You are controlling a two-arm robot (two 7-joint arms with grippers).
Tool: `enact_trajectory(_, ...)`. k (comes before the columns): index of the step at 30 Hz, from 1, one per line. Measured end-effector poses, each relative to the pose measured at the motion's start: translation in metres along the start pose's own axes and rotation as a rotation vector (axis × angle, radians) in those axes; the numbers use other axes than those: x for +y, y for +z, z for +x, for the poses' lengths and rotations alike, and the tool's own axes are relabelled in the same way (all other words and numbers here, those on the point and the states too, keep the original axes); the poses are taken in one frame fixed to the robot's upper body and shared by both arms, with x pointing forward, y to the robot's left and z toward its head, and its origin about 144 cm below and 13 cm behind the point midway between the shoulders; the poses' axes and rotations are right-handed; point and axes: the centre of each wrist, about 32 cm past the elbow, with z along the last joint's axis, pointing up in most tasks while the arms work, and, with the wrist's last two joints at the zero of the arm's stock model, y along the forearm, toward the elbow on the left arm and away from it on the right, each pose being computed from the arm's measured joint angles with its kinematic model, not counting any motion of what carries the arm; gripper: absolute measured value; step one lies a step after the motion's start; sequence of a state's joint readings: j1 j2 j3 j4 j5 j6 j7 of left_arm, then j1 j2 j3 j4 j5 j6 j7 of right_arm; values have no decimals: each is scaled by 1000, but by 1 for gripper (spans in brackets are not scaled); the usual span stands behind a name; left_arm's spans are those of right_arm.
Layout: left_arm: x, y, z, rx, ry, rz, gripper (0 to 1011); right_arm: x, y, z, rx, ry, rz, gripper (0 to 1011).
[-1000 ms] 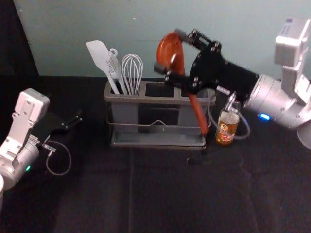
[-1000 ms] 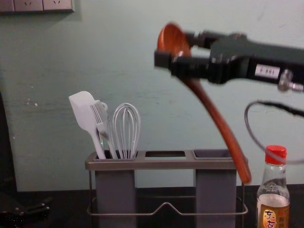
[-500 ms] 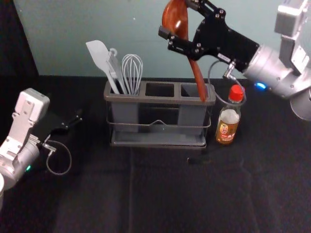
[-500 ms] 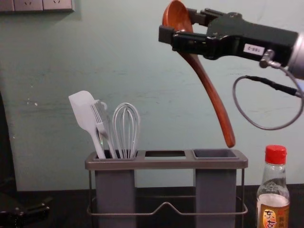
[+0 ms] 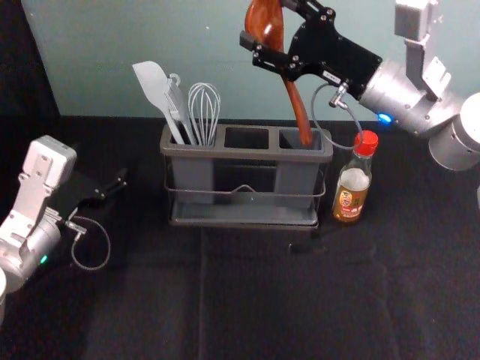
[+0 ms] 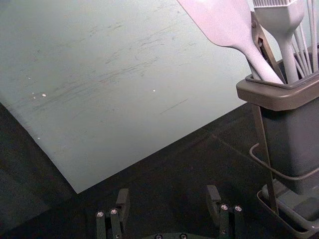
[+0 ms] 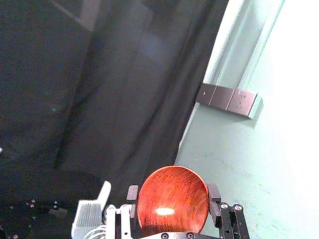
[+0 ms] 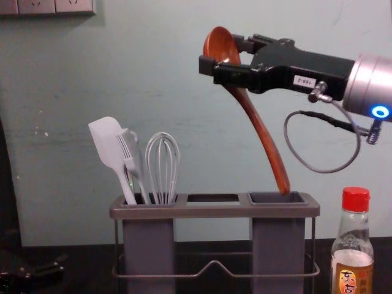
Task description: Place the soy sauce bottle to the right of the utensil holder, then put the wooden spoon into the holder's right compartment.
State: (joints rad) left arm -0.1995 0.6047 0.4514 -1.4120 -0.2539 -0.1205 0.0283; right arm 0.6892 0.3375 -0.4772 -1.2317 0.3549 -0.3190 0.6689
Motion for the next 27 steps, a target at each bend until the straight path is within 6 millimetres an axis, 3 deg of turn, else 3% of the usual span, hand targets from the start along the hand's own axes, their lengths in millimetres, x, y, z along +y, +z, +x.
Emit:
enact_trajectory(12, 0, 0, 0, 0, 0, 0, 1005, 6, -18, 1, 23, 2, -26, 839)
enact_trajectory(27, 0, 0, 0, 0, 0, 0, 1005, -6, -37, -12, 70, 13, -55, 839)
